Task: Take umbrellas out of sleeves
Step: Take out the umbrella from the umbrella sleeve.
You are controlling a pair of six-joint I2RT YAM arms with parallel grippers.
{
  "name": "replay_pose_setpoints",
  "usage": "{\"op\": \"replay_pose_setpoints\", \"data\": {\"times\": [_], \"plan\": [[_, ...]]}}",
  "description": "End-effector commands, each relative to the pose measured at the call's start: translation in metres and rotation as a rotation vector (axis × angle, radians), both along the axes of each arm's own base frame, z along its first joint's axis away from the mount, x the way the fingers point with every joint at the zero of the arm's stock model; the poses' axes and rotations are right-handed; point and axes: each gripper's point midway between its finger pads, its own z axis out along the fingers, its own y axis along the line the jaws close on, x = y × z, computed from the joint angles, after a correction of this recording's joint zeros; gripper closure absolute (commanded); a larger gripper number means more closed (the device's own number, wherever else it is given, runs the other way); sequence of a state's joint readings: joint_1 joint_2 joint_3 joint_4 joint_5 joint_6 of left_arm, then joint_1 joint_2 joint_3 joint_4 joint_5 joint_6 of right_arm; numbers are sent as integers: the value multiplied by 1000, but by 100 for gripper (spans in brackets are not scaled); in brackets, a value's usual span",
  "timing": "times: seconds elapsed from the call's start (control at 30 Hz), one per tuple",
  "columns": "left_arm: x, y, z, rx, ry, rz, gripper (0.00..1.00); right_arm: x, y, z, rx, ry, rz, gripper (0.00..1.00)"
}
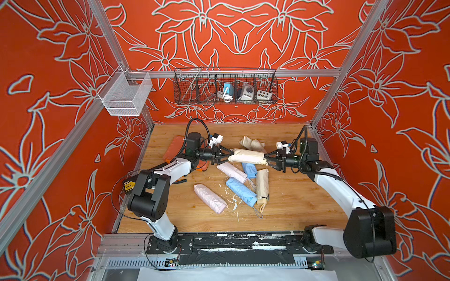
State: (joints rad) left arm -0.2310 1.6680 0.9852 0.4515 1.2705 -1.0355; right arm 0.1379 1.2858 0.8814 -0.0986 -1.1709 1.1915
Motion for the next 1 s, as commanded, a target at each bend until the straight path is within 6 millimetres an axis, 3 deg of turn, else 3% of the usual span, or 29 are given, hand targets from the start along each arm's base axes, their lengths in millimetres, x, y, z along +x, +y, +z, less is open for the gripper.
{"op": "replay_pose_setpoints", "data": {"times": [0.0,0.4,0.63,0.9,0.97], "plan": [[-12,-1,13,-11,-53,-33,51,6,1,21,20,-79,15,82],[-16,0,8,-5,-50,-38,58,9,1,23,20,-83,15,82],[-17,0,5,-2,-44,-40,73,12,1,24,21,-83,16,82],[-15,0,3,0,-39,-40,100,12,1,22,13,-81,18,82],[-13,3,3,4,-42,-30,100,11,1,21,9,-78,21,82]]}}
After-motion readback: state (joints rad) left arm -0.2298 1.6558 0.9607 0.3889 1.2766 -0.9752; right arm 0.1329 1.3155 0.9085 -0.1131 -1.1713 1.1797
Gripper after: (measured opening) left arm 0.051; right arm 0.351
